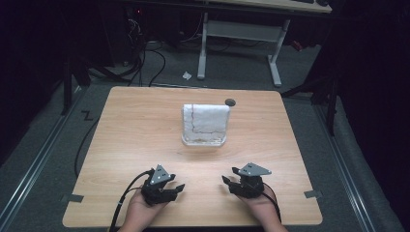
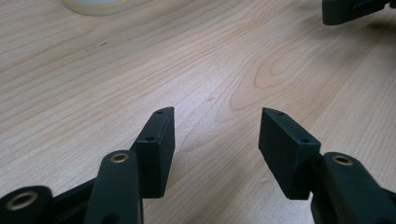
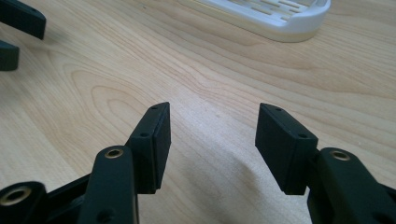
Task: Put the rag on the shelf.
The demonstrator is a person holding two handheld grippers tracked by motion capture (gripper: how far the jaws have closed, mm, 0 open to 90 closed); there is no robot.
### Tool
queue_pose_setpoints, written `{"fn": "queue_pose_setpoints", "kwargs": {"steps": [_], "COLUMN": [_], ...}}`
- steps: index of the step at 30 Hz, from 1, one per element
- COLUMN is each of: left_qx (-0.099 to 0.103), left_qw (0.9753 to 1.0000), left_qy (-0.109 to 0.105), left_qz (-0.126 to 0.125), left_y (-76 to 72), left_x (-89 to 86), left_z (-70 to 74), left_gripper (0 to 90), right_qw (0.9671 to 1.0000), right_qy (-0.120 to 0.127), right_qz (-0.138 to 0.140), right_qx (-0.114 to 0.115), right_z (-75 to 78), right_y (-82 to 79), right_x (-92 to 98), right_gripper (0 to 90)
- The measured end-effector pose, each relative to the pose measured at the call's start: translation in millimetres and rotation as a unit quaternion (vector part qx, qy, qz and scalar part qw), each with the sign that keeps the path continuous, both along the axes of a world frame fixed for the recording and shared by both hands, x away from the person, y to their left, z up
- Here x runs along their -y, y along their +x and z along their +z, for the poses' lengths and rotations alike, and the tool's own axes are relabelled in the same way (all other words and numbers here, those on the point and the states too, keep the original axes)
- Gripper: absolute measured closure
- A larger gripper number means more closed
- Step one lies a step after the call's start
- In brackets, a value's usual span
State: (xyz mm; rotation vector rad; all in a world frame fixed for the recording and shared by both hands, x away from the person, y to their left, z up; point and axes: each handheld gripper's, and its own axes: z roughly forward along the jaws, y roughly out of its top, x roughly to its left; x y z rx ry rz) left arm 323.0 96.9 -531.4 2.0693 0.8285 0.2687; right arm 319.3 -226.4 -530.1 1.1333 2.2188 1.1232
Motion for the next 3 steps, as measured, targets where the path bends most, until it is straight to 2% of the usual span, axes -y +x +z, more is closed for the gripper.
{"fn": "queue_pose_setpoints", "kwargs": {"steps": [3], "left_qx": [0.002], "left_qw": [1.0000], "left_qy": [0.002], "left_qz": [0.001], "left_y": [-1.7], "left_x": [-2.5], "left_z": [0.9], "left_gripper": [43.9], "right_qw": [1.0000], "right_qy": [0.002], "right_qz": [0.002], "right_qx": [0.002], "right_z": [-0.1], "right_y": [0.2], "right_x": [0.4], "right_gripper": [45.6]}}
